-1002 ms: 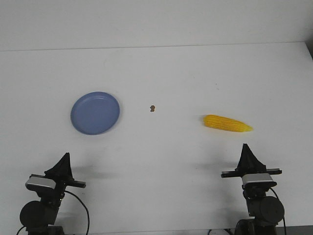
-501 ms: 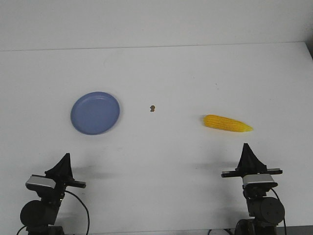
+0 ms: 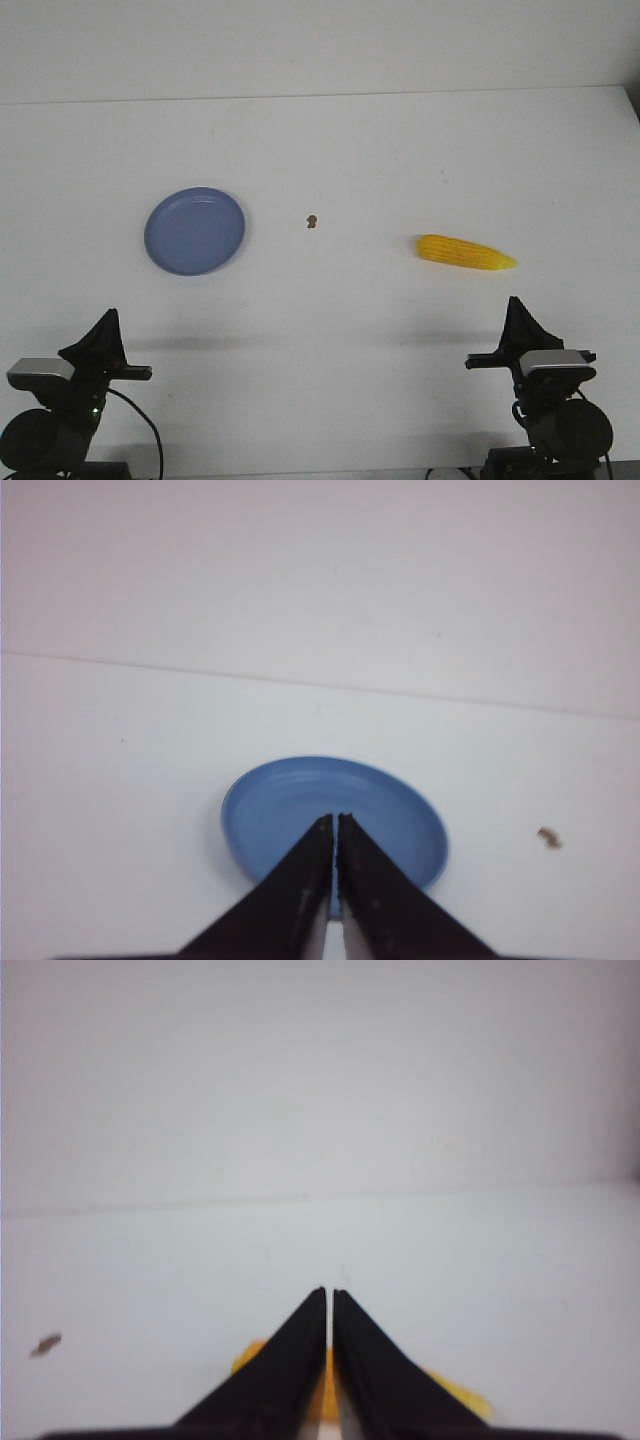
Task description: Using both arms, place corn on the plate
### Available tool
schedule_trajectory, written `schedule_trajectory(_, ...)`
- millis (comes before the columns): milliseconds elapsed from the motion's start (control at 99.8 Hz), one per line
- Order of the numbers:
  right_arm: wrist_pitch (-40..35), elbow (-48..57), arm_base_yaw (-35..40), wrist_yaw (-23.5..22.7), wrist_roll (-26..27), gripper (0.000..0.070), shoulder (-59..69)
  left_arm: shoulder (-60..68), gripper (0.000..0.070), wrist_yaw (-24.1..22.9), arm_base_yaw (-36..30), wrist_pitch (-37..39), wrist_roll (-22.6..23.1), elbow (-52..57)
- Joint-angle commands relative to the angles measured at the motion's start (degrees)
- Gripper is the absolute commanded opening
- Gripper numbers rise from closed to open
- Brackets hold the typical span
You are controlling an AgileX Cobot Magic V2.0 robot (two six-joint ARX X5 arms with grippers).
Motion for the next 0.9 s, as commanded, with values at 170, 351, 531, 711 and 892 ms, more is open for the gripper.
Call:
schedule_trajectory(170,-13.44,12.44,-0.02,0.17,0.87,0.0015,9.94,12.94,0.0013,0.04,0.11,-14.58,0.39,16.33)
schedule_trajectory(351,-22.75,20.72,-0.02,0.11,0.85,0.0015,18.93,22.51,0.0013,0.04,0.11,-23.69,1.92,25.16)
schedule_trajectory(531,-28.83,25.97,0.0,-0.39,0.87,0.0015,26.08,29.24,0.0013,0.04,0.11,-29.83,4.63,30.64)
schedule_trajectory(711,-29.59,26.4,0.0,-0.42,1.25,0.0015,28.59,30.93,0.0012,0.04,0.11,-30.12,6.82,31.08)
schedule_trajectory(892,-29.7,26.4,0.0,-0.39,1.29,0.0015,28.35,30.1,0.0013,0.07,0.09,-29.86,6.8,31.08)
